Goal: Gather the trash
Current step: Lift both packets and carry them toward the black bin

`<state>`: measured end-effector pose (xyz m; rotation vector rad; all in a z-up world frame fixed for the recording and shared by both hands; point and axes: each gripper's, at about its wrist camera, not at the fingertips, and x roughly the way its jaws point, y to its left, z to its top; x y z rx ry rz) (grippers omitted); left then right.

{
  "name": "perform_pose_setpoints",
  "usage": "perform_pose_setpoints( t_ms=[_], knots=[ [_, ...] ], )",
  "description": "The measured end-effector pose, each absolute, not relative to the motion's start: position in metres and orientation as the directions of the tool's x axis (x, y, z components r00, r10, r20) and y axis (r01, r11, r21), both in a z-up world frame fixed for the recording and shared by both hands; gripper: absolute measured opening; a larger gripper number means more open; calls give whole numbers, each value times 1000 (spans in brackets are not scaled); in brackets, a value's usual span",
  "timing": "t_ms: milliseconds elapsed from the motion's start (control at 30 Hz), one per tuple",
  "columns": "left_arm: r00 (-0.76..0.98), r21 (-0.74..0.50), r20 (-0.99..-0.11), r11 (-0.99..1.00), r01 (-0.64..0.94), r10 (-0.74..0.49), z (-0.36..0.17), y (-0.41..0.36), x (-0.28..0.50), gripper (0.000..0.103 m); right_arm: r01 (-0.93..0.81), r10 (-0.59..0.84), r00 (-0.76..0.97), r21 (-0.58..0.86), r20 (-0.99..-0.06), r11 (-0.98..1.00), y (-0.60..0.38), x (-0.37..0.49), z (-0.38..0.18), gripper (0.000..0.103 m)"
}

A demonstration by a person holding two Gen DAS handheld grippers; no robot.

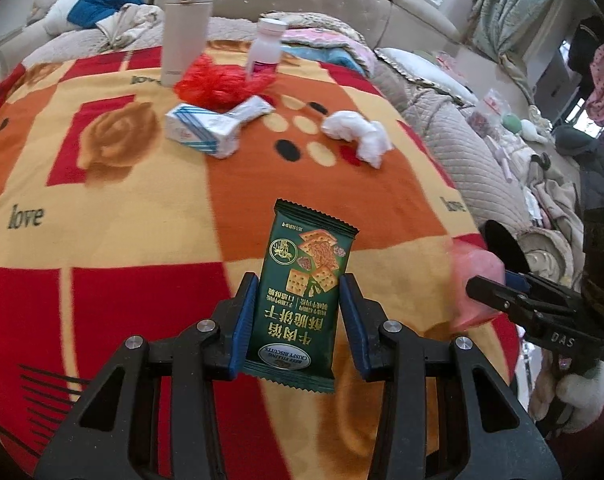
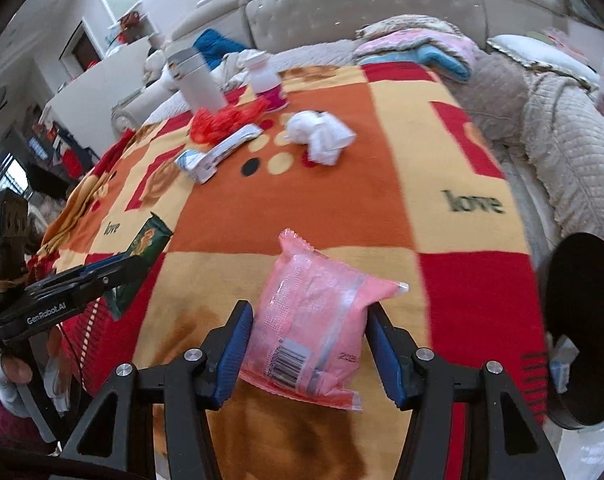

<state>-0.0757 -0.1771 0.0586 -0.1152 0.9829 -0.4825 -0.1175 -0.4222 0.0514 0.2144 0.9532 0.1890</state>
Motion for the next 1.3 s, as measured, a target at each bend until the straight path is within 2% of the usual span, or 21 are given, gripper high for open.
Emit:
perform_pose_setpoints(
  t_ms=[300,367,400,433,600,667,700,733,933,1300],
  knots=[
    [430,-304,-783,880,366,-450,57,-207,-78,39,-5,252,578,306,-776,952,-458,-127,51,51],
    [430,-302,-786,882,361,-444,56,-207,-77,39,1,259,575,317,-776,948,-457,-126,49,60],
    [430,-300,-788,884,358,-441,56,-206,-77,39,4,253,571,310,-781,951,-455,-124,48,74],
    [432,-294,-790,887,355,-435,55,-205,-77,39,4,242,564,296,-790,955,-453,-122,46,82],
    [439,-281,-795,896,345,-418,56,-202,-76,38,-19,216,513,241,-830,970,-430,-110,23,81],
    [437,-280,-796,895,346,-418,56,-203,-75,38,-24,134,552,145,-823,989,-421,-111,18,67],
    [436,-276,-797,895,350,-417,56,-204,-76,38,-32,135,561,142,-817,989,-420,-112,18,58],
    [436,-272,-798,895,355,-415,57,-206,-77,38,-36,148,560,154,-815,987,-421,-113,19,56],
    [431,-281,-789,881,380,-437,62,-225,-78,38,-38,163,589,175,-792,984,-446,-122,36,56],
    [390,-291,-767,818,496,-510,83,-301,-85,38,95,94,648,203,-756,975,-524,-148,63,56]
  ],
)
